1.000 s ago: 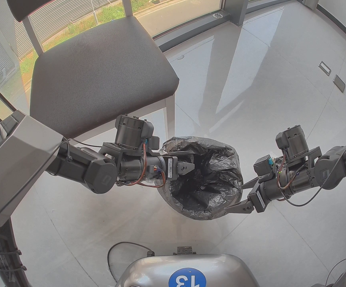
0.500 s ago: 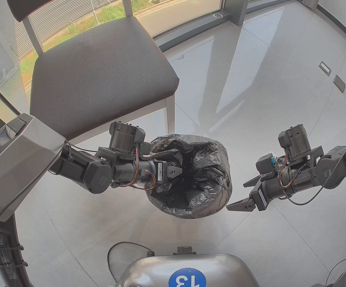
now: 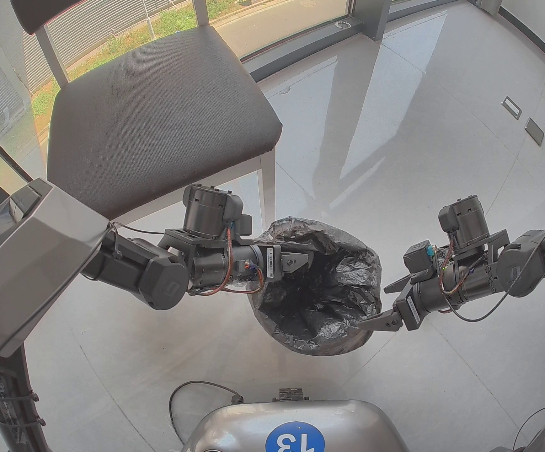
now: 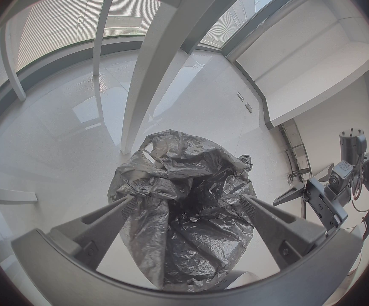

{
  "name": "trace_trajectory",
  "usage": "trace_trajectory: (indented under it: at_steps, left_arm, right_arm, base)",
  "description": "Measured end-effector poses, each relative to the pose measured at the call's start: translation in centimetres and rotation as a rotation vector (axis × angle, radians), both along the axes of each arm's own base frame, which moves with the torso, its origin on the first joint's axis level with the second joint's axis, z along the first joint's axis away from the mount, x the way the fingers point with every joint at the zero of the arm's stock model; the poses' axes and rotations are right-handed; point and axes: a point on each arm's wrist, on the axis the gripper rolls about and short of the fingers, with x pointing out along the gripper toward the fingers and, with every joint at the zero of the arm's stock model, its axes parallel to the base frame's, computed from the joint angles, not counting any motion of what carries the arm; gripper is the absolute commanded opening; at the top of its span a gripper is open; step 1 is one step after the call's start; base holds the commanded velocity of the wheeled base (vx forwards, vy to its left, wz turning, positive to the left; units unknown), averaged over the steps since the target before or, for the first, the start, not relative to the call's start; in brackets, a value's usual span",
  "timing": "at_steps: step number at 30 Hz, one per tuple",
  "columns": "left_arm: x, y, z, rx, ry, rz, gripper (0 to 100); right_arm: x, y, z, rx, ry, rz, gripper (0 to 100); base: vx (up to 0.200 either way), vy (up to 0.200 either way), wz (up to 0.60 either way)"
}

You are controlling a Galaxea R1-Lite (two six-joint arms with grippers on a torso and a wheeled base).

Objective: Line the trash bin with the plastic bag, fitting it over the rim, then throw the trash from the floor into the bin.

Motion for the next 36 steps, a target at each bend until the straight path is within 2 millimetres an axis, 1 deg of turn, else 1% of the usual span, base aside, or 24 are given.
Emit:
trace_trajectory:
  at_steps: [9, 16, 28, 36]
  left_arm:
    - [-0.5, -1.3, 0.4, -0.031, -0.001, -0.011, 100]
    - [-1.3, -1.6, 2.1, -0.054, -0.034, -0.026, 100]
    - [-3.4, -1.4, 6.7, -0.115, -0.124, -0.054, 100]
    - [-4.3, -1.1, 7.9, -0.131, -0.147, -0.061, 100]
  right_arm:
    - [-0.2, -0.1, -0.5, -0.007, 0.019, -0.002, 100]
    - [0.2, -0.2, -2.0, -0.024, 0.063, -0.008, 100]
    - [2.9, 0.4, -6.4, -0.040, 0.116, -0.020, 100]
    - [4.7, 0.8, -8.4, -0.037, 0.156, -0.041, 100]
  base:
    - [0.000, 0.000, 0.00]
    - [0.000, 0.000, 0.00]
    - [0.000, 0.000, 0.00]
    - [0.000, 0.000, 0.00]
